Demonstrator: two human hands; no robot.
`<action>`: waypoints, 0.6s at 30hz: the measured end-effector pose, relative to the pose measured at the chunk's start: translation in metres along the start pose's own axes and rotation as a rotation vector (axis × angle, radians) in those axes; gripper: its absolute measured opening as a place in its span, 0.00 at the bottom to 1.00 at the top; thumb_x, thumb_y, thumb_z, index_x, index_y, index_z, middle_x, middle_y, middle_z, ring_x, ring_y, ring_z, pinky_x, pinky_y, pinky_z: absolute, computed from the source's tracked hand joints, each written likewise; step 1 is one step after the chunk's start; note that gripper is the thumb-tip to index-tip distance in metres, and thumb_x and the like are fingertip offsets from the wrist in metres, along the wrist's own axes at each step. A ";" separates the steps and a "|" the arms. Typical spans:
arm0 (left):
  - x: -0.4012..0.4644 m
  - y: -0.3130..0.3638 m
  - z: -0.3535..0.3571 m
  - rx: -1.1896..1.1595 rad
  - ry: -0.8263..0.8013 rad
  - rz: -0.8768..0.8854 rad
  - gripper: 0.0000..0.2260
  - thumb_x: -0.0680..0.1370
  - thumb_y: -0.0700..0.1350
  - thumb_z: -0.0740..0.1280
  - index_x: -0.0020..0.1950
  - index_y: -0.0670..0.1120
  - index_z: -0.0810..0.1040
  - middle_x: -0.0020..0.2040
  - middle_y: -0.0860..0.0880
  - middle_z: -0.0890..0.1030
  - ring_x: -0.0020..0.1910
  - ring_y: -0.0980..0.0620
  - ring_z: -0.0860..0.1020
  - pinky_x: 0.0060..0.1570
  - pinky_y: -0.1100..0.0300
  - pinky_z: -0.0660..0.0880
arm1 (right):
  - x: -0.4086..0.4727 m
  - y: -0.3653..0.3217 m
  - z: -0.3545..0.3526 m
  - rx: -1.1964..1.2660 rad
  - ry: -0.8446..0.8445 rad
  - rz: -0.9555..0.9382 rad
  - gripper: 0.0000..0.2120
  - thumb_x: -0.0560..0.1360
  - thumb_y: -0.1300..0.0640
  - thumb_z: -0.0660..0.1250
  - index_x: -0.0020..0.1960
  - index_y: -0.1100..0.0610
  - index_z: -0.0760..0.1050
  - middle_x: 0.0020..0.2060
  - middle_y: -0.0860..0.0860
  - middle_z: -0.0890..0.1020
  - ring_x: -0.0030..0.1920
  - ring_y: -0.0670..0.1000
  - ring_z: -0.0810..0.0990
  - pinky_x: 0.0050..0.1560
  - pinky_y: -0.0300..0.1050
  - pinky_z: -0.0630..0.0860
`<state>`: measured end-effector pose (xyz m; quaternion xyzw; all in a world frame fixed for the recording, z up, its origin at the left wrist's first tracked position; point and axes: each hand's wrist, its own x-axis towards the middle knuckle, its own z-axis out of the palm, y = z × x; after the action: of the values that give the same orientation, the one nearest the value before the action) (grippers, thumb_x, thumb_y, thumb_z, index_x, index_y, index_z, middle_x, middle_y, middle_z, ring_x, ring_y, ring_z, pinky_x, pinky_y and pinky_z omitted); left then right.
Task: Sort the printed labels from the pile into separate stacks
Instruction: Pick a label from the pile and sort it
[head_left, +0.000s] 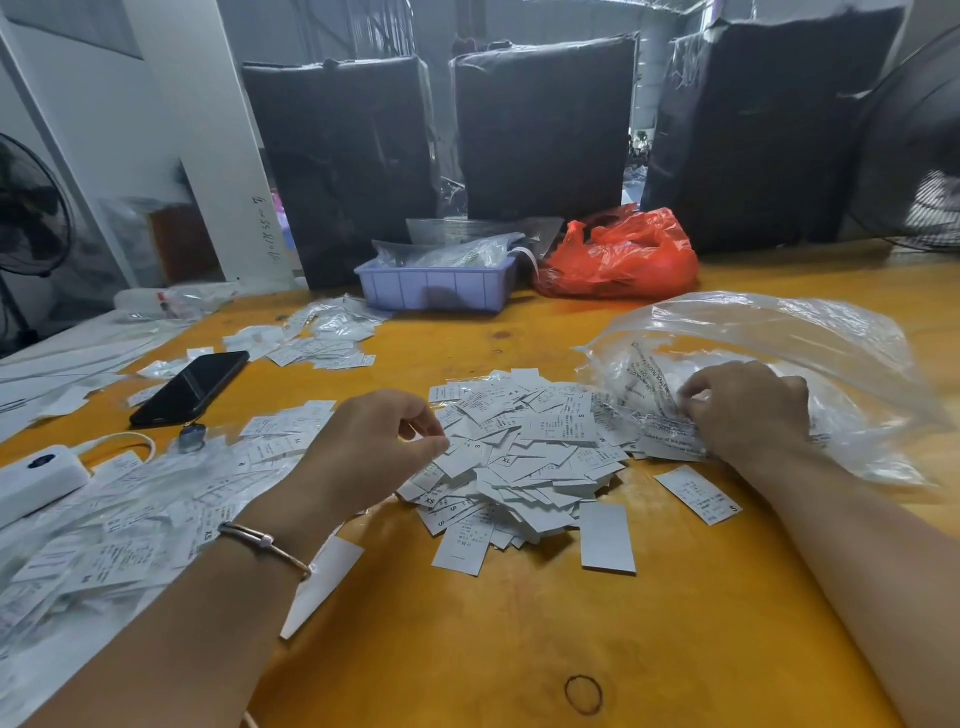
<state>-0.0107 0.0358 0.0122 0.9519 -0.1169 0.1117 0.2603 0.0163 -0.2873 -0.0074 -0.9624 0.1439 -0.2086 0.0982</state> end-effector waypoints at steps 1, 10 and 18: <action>0.000 0.001 0.000 -0.001 -0.005 0.004 0.03 0.75 0.51 0.72 0.42 0.56 0.80 0.42 0.60 0.79 0.46 0.61 0.76 0.38 0.63 0.69 | 0.000 0.000 -0.001 0.032 0.037 0.000 0.07 0.77 0.53 0.65 0.49 0.47 0.82 0.53 0.52 0.82 0.59 0.56 0.74 0.58 0.52 0.63; -0.003 0.005 0.001 -0.026 -0.010 0.024 0.02 0.75 0.51 0.72 0.44 0.54 0.81 0.43 0.60 0.79 0.45 0.62 0.76 0.39 0.64 0.69 | -0.017 -0.018 -0.017 0.777 0.224 0.023 0.04 0.73 0.60 0.71 0.40 0.60 0.82 0.37 0.57 0.84 0.39 0.57 0.82 0.45 0.49 0.78; -0.010 0.028 -0.002 -0.499 -0.247 0.082 0.21 0.67 0.60 0.73 0.59 0.58 0.78 0.53 0.60 0.82 0.51 0.64 0.80 0.42 0.70 0.77 | -0.065 -0.069 -0.031 1.402 -0.563 -0.154 0.14 0.64 0.60 0.74 0.47 0.63 0.79 0.37 0.59 0.85 0.34 0.54 0.82 0.42 0.46 0.79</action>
<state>-0.0283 0.0151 0.0248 0.8593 -0.2098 -0.0270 0.4657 -0.0374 -0.2064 0.0135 -0.6989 -0.1206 -0.0039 0.7050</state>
